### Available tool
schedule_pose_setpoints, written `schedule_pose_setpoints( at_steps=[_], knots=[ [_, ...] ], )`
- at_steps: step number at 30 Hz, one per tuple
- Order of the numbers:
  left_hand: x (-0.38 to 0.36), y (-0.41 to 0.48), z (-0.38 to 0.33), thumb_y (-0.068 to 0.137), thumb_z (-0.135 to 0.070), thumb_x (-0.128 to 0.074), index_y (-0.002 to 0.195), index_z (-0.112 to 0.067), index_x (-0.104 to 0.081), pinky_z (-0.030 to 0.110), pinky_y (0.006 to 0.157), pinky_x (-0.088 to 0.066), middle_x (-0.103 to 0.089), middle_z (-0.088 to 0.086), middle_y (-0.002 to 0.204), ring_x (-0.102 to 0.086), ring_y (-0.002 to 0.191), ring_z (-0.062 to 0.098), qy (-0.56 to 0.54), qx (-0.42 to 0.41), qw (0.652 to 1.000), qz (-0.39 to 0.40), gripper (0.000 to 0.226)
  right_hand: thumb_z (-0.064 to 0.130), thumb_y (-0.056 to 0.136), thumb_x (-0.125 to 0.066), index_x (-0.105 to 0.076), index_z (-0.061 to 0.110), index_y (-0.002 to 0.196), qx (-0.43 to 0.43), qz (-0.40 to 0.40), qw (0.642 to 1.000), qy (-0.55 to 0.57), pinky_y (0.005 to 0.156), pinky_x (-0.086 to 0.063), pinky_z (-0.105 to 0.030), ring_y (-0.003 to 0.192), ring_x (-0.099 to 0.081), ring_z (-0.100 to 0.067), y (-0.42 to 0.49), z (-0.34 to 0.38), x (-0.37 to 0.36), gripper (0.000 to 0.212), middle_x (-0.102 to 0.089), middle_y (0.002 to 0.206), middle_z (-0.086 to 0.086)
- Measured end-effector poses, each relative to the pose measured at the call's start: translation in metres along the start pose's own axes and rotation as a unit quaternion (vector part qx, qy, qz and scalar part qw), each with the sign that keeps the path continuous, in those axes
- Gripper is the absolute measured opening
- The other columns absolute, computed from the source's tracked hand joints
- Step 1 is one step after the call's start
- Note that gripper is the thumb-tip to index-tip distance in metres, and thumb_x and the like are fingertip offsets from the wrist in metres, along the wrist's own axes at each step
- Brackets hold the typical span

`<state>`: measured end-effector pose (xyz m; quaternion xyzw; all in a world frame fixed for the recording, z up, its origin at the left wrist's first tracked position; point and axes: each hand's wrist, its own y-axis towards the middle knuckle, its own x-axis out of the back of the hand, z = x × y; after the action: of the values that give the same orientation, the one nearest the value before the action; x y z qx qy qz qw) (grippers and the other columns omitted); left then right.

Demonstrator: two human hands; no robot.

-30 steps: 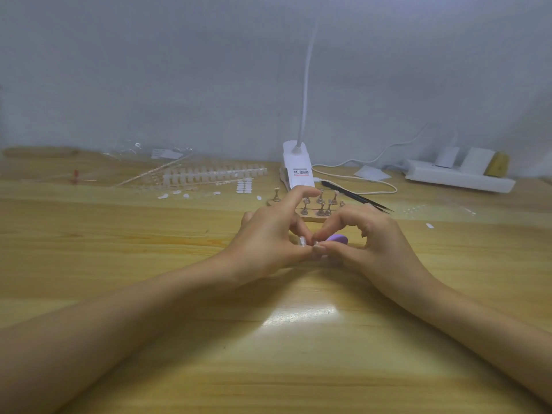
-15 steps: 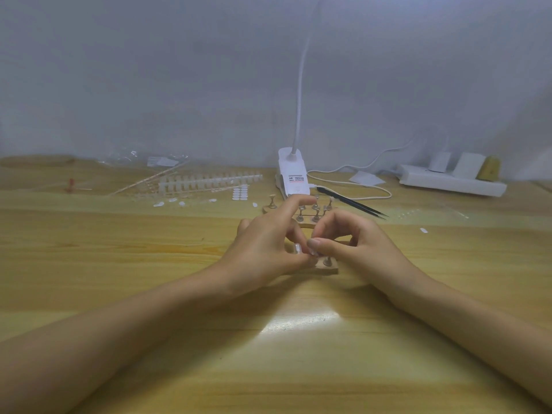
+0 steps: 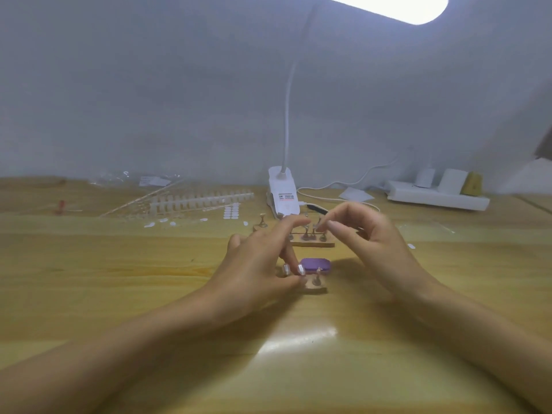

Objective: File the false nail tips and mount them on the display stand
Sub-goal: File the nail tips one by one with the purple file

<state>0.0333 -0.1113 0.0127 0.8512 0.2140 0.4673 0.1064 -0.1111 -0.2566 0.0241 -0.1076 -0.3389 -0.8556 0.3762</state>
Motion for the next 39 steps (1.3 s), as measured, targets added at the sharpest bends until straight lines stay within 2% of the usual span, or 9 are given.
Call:
schedule_pose_setpoints(
  at_steps=[3,7,13,17,22,25,28,33,39],
  knots=[
    [0.003,0.002,0.003,0.071,-0.058,-0.071,0.137,-0.057,-0.025,0.029,0.095,-0.026,-0.060,-0.037,0.095,-0.041,0.109,-0.013,0.018,-0.011,0.999,0.025,0.081,0.011,0.089,-0.071,-0.071,0.024,0.086,0.035,0.014,0.983,-0.182,0.069,-0.035,-0.010,0.087,-0.056,-0.004,0.004,-0.015,0.016,0.014,-0.067,0.086,0.022],
    [0.011,0.009,0.006,0.073,-0.078,-0.054,0.135,-0.050,-0.038,0.033,0.094,-0.039,-0.068,-0.028,0.092,-0.056,0.097,-0.010,-0.064,0.008,0.997,0.037,0.069,0.016,0.085,-0.077,-0.073,0.025,0.088,0.011,0.061,0.975,-0.211,0.077,-0.044,-0.022,0.089,-0.058,-0.005,0.004,-0.029,0.023,0.010,-0.069,0.091,0.018],
    [0.020,0.019,0.031,0.096,-0.019,-0.060,0.105,-0.024,-0.075,0.008,0.069,-0.040,-0.067,-0.006,0.104,-0.060,0.090,0.002,-0.095,-0.015,0.994,0.055,0.017,0.051,0.076,-0.068,-0.077,0.026,0.098,0.046,0.141,0.969,-0.198,0.080,-0.045,-0.025,0.092,-0.056,-0.009,0.000,-0.021,0.011,0.035,-0.067,0.093,0.013],
    [0.029,0.027,0.039,0.099,-0.035,-0.049,0.104,-0.020,-0.077,0.020,0.079,-0.051,-0.073,-0.009,0.100,-0.064,0.092,0.009,-0.176,-0.040,0.971,0.155,0.032,0.036,0.078,-0.077,-0.078,0.022,0.092,0.057,0.114,0.974,-0.186,0.076,-0.044,-0.019,0.089,-0.058,-0.008,0.002,-0.021,0.014,0.019,-0.068,0.094,0.009],
    [0.028,0.027,0.055,0.102,-0.033,-0.042,0.114,-0.018,-0.072,0.015,0.089,-0.048,-0.072,-0.013,0.110,-0.063,0.106,0.001,-0.178,-0.043,0.975,0.125,0.035,0.017,0.082,-0.081,-0.076,0.024,0.086,0.025,0.051,0.984,-0.172,0.070,-0.036,-0.004,0.084,-0.057,0.007,0.006,-0.026,0.030,0.010,-0.071,0.086,0.020],
    [0.026,0.026,0.064,0.097,-0.011,-0.055,0.119,-0.020,-0.069,0.022,0.095,-0.049,-0.072,-0.014,0.113,-0.063,0.113,0.002,-0.110,-0.065,0.985,0.117,0.027,0.036,0.079,-0.082,-0.073,0.034,0.082,-0.037,0.098,0.966,-0.235,0.071,-0.037,-0.008,0.089,-0.055,0.005,0.011,-0.027,0.044,0.010,-0.069,0.088,0.021],
    [0.024,0.025,0.067,0.091,-0.007,-0.065,0.117,-0.020,-0.072,0.009,0.080,-0.046,-0.073,-0.013,0.110,-0.065,0.106,-0.001,-0.094,-0.096,0.986,0.098,0.029,0.041,0.082,-0.076,-0.070,0.036,0.092,-0.043,0.168,0.939,-0.297,0.080,-0.043,-0.018,0.095,-0.057,-0.006,0.013,-0.026,0.048,0.013,-0.066,0.096,0.015],
    [0.024,0.023,0.065,0.085,-0.018,-0.071,0.110,-0.022,-0.076,0.002,0.068,-0.039,-0.074,-0.016,0.102,-0.064,0.096,-0.001,-0.073,-0.129,0.986,0.076,0.026,0.037,0.083,-0.076,-0.074,0.033,0.103,0.058,0.139,0.946,-0.286,0.085,-0.041,-0.030,0.094,-0.053,-0.002,0.006,-0.024,0.027,0.020,-0.061,0.097,0.016],
    [0.023,0.026,0.063,0.087,-0.014,-0.071,0.115,-0.020,-0.073,0.007,0.073,-0.045,-0.074,-0.010,0.103,-0.067,0.098,0.003,-0.112,-0.089,0.985,0.100,0.028,0.033,0.080,-0.079,-0.071,0.038,0.083,0.057,0.099,0.947,-0.302,0.086,-0.028,-0.031,0.101,-0.045,-0.007,0.004,-0.028,0.009,0.010,-0.056,0.097,0.020]
  ],
)
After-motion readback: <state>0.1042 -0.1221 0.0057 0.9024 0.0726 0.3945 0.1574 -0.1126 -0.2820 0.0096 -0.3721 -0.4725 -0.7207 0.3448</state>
